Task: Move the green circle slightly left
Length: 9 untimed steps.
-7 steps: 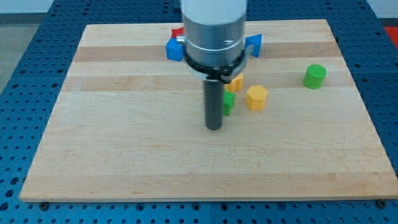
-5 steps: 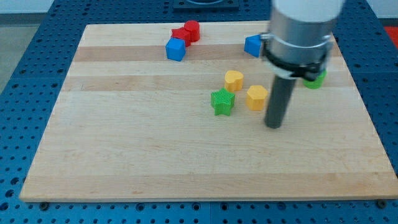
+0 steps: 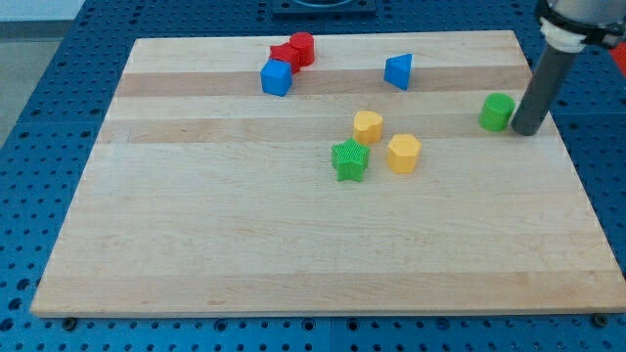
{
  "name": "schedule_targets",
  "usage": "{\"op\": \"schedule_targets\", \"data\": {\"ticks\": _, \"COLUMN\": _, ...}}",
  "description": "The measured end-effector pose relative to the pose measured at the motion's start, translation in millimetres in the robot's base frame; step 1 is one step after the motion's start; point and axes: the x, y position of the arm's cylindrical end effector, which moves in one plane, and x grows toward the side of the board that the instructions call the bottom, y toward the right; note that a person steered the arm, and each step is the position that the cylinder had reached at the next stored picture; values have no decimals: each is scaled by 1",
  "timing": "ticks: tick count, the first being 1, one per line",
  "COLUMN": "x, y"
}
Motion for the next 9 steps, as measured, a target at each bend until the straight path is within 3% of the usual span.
{"op": "schedule_targets", "data": {"ticks": 2, "x": -33, "y": 2}}
{"op": "schedule_targets", "data": {"ticks": 9, "x": -29, "y": -36}}
